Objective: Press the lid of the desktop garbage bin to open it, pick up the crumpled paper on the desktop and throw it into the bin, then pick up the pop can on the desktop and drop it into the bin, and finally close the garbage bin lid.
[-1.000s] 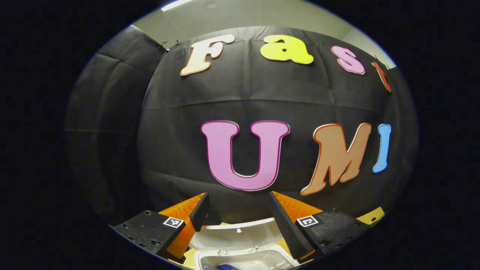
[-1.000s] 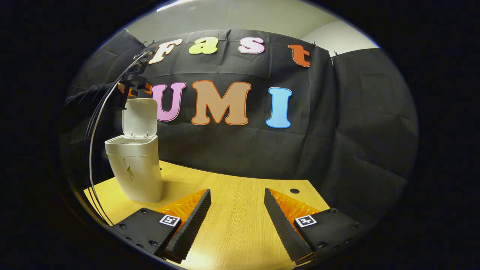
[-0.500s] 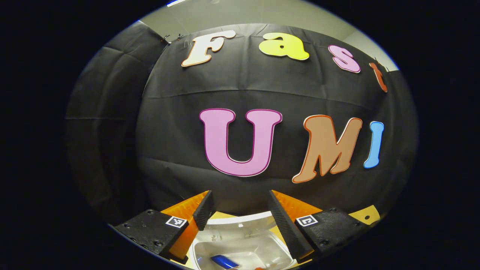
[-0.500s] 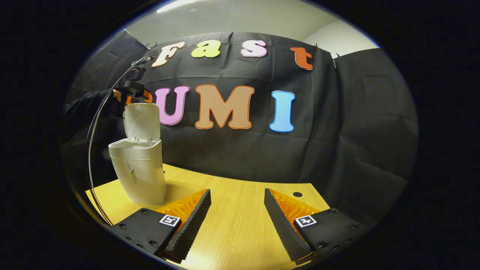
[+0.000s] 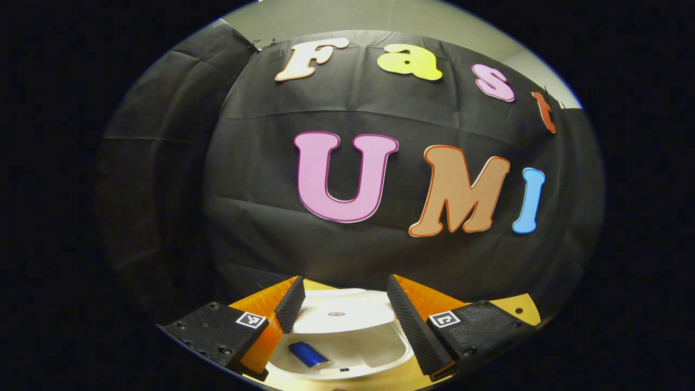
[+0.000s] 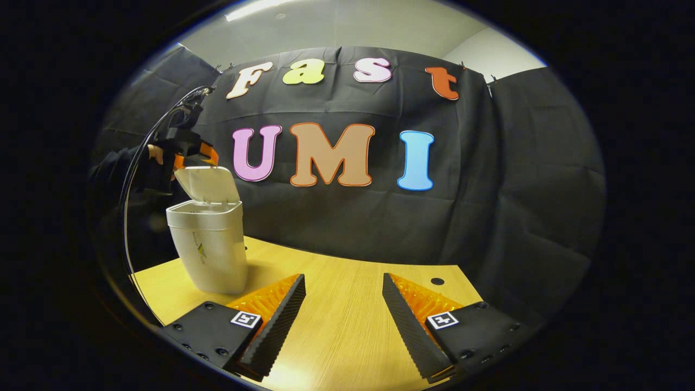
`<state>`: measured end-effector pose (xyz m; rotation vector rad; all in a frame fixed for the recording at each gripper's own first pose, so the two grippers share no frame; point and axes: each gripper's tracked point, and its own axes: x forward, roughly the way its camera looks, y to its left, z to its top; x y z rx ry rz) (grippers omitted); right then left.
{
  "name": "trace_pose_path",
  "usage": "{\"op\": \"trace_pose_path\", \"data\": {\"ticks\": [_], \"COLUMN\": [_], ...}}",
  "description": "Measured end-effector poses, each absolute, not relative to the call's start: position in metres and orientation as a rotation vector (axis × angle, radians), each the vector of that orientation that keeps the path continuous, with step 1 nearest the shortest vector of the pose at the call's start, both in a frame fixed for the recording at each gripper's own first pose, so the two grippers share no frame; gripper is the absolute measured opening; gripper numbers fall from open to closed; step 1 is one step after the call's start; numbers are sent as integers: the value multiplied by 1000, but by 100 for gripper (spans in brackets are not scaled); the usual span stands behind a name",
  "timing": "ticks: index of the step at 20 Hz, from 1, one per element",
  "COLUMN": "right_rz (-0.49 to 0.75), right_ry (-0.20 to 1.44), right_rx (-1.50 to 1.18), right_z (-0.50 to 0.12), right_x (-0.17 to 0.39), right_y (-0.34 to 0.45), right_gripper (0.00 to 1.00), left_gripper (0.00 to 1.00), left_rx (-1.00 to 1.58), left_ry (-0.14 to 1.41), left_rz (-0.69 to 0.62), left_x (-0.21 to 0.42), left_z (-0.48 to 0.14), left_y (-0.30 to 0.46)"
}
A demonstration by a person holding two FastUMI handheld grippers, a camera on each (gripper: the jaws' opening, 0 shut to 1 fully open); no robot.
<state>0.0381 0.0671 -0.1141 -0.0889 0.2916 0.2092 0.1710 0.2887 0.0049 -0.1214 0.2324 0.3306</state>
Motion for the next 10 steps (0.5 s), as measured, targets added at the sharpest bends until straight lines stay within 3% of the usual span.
{"op": "trace_pose_path", "data": {"ticks": [2, 6, 8, 9, 10], "right_rz": [213, 225, 237, 239, 241], "right_ry": [290, 303, 316, 316, 315], "right_rx": [-93, -97, -104, -112, -118], "right_z": [-114, -119, -123, -124, -123], "right_x": [36, 32, 28, 26, 24], "right_y": [66, 66, 67, 66, 65], "right_gripper": [99, 100, 95, 100, 95], "left_gripper": [93, 94, 94, 94, 94], "left_rx": [-109, -94, -79, -70, -59], "left_ry": [255, 301, 299, 300, 300], "left_rz": [329, 331, 330, 328, 327], "left_x": [163, 150, 147, 146, 146], "left_z": [-11, -44, -51, -54, -58], "left_y": [283, 275, 273, 272, 271]}}
